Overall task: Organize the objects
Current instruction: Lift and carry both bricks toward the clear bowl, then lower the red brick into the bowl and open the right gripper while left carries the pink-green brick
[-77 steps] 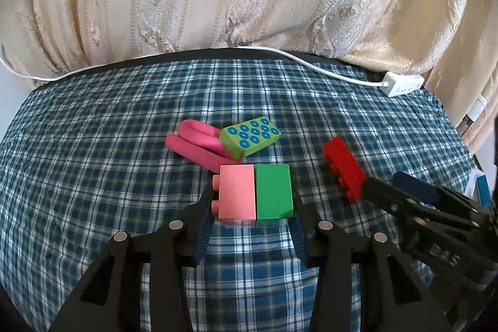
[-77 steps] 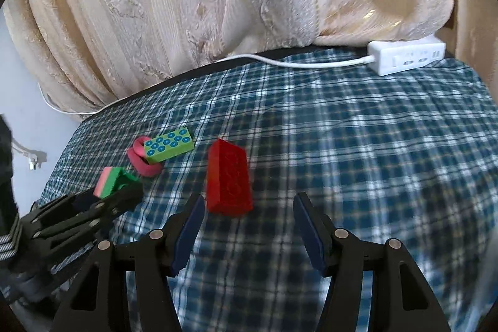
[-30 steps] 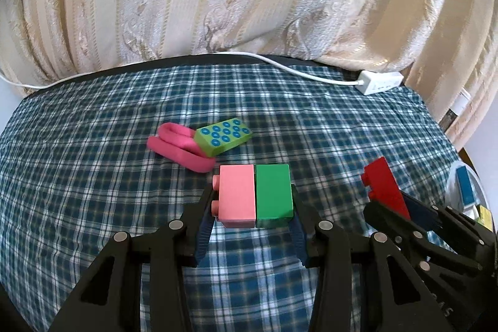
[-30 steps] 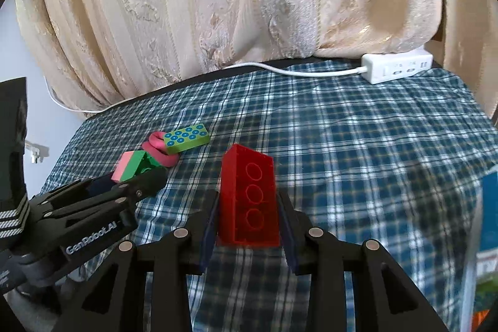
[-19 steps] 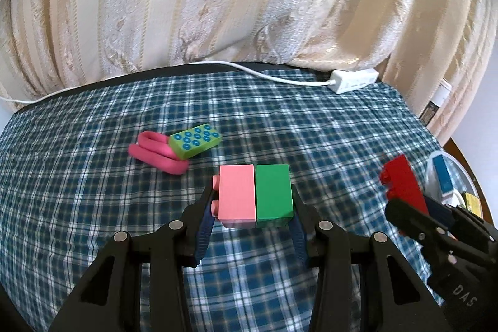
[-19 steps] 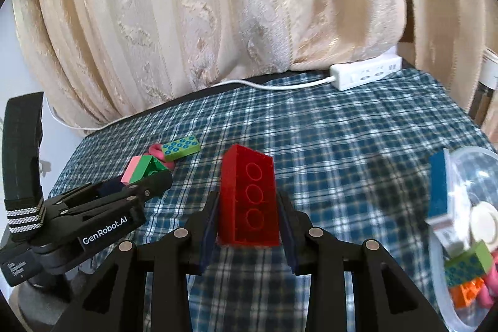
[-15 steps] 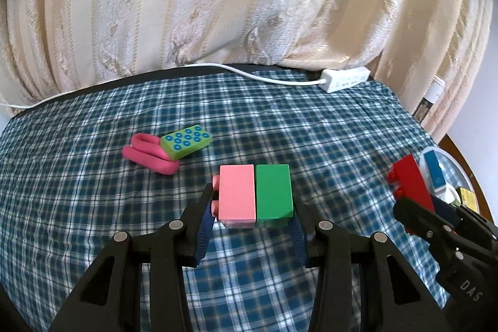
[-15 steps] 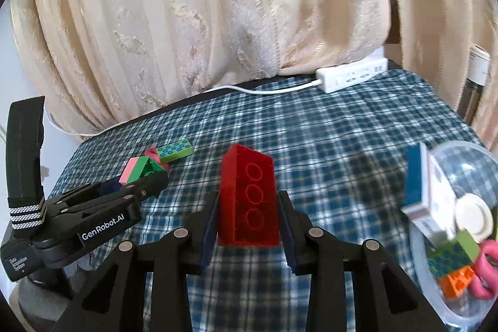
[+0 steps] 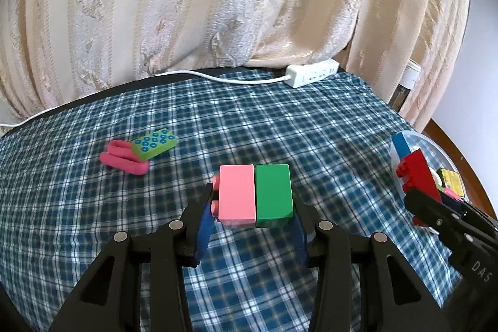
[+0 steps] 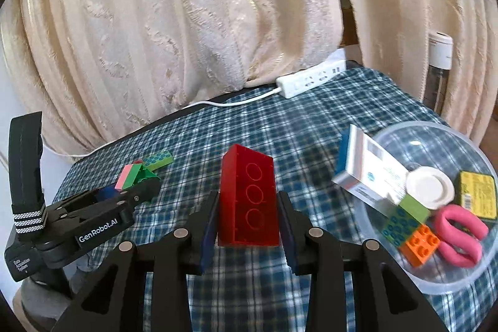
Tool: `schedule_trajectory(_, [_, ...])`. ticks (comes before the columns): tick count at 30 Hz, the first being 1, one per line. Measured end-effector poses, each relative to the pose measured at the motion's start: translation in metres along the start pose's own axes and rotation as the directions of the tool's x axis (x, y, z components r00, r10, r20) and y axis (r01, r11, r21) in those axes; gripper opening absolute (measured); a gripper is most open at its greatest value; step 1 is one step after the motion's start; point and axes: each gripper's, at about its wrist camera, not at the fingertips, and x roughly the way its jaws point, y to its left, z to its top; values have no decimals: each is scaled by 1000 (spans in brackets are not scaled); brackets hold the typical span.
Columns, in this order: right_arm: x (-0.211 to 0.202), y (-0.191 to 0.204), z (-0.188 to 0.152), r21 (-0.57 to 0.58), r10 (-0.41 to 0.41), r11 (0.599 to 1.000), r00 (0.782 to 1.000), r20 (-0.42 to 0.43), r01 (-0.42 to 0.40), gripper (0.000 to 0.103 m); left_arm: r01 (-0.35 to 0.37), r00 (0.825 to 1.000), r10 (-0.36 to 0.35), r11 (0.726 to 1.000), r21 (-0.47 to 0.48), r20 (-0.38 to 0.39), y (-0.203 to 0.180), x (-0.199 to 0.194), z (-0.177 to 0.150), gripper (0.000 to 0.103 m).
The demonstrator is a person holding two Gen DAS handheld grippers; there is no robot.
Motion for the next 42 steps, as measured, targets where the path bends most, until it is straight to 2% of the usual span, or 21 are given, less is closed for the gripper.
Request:
schedule_trajectory(9, [-27,-38,1,76,-76,995,996,55,72,38,15,1000,-14,999,36,-16,-17,2,-2,45])
schedule_trajectory(21, [-41,-100,-1,176,-201,967,976,84,184,38,25,999,-22,997,79,-28,-48,4,-1,44])
schedule_trajectory(34, [-38,-145,0,219,-256,947,963,80,233,38,70,997,-67,988,139,-26,-94,-1,9,45])
schedule_trajectory(42, [-36,-157,0,227,-251,947,965,78,228,38,95,995,-93,979,181,-22,-124,-4,15,44])
